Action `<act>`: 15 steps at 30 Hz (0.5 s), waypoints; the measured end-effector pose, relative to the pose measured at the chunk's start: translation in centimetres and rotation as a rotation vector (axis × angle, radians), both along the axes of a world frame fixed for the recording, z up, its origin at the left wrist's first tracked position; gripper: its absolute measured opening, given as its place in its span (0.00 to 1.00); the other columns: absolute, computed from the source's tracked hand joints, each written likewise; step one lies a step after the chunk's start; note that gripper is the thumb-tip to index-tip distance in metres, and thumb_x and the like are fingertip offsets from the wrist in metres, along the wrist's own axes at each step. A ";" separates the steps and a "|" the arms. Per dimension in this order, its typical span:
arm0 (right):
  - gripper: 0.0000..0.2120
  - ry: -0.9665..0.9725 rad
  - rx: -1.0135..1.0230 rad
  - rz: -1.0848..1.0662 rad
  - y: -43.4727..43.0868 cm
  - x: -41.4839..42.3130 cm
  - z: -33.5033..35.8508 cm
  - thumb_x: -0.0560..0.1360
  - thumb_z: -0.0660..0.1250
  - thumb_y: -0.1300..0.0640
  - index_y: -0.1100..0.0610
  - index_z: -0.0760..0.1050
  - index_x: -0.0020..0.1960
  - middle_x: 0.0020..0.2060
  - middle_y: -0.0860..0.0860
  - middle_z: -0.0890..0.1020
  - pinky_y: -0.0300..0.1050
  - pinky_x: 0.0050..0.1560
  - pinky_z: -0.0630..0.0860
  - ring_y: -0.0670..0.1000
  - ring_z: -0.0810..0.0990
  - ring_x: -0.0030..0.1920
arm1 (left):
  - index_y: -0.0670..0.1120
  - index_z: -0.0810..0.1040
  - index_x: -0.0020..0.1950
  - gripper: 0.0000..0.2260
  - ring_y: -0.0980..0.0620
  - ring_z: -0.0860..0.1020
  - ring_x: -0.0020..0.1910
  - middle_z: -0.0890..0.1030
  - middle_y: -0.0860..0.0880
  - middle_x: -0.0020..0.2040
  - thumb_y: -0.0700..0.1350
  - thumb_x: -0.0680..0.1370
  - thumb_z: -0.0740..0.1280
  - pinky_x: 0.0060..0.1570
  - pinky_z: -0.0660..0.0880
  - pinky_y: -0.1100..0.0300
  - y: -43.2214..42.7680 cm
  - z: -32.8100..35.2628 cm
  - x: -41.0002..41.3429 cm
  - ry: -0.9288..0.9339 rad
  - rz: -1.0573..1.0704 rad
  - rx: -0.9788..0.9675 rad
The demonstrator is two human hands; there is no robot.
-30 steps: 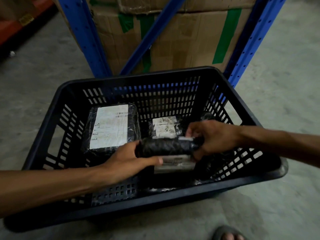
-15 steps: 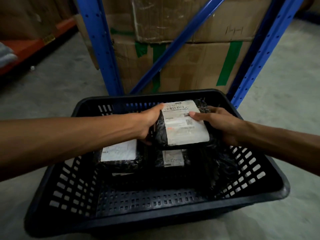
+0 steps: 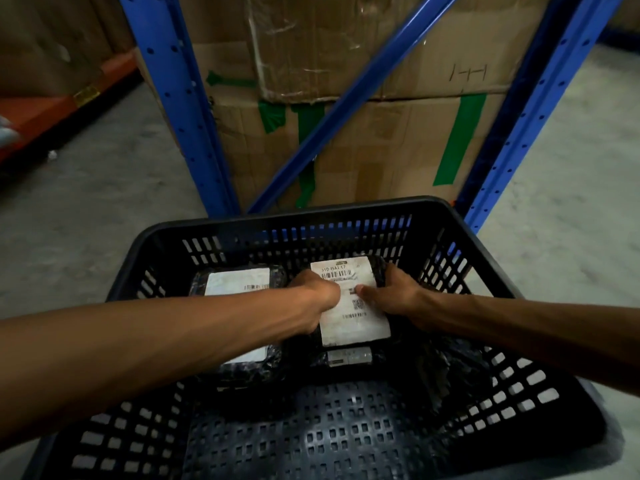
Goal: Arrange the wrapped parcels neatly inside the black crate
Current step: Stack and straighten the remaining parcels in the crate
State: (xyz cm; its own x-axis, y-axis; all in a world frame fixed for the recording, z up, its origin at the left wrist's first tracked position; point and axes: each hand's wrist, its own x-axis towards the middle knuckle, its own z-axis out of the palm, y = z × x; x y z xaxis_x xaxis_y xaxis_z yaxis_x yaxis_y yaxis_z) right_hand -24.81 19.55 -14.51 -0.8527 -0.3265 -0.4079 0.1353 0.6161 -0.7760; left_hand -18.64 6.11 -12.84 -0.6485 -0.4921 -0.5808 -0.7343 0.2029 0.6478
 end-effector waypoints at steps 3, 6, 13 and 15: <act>0.27 0.049 0.125 -0.002 -0.5 0.2 -1.4 0.71 0.74 0.54 0.57 0.71 0.67 0.59 0.54 0.82 0.52 0.59 0.80 0.55 0.82 0.58 | 0.43 0.76 0.67 0.21 0.44 0.80 0.58 0.80 0.43 0.61 0.38 0.73 0.64 0.56 0.80 0.54 0.2 -2.1 0.6 -0.045 -0.079 -0.057; 0.34 -0.033 0.159 0.013 -0.5 0.1 -2.5 0.72 0.73 0.52 0.59 0.62 0.72 0.63 0.56 0.79 0.52 0.63 0.78 0.57 0.79 0.62 | 0.42 0.72 0.71 0.22 0.45 0.77 0.64 0.76 0.44 0.67 0.41 0.76 0.64 0.61 0.77 0.58 0.8 -3.4 0.9 -0.058 -0.127 -0.168; 0.20 -0.232 -0.020 0.061 0.1 -0.7 -3.0 0.75 0.71 0.62 0.58 0.73 0.65 0.61 0.56 0.82 0.59 0.62 0.78 0.58 0.81 0.61 | 0.42 0.74 0.69 0.20 0.44 0.78 0.62 0.79 0.43 0.65 0.38 0.76 0.64 0.60 0.77 0.56 0.2 -2.9 0.6 -0.077 -0.137 -0.156; 0.20 -0.221 0.038 0.099 0.0 -0.8 -2.8 0.74 0.72 0.58 0.57 0.72 0.64 0.61 0.54 0.81 0.57 0.63 0.77 0.57 0.80 0.61 | 0.40 0.61 0.77 0.28 0.40 0.74 0.67 0.73 0.38 0.70 0.39 0.78 0.64 0.66 0.72 0.50 0.0 -1.6 0.7 -0.055 -0.120 -0.180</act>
State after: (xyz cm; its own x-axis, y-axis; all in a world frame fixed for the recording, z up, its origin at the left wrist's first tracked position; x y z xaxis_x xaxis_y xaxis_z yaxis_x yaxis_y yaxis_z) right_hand -25.59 19.58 -17.31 -0.7057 -0.3851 -0.5947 0.2369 0.6628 -0.7103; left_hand -17.89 6.09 -14.40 -0.6785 -0.5123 -0.5265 -0.7310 0.3995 0.5532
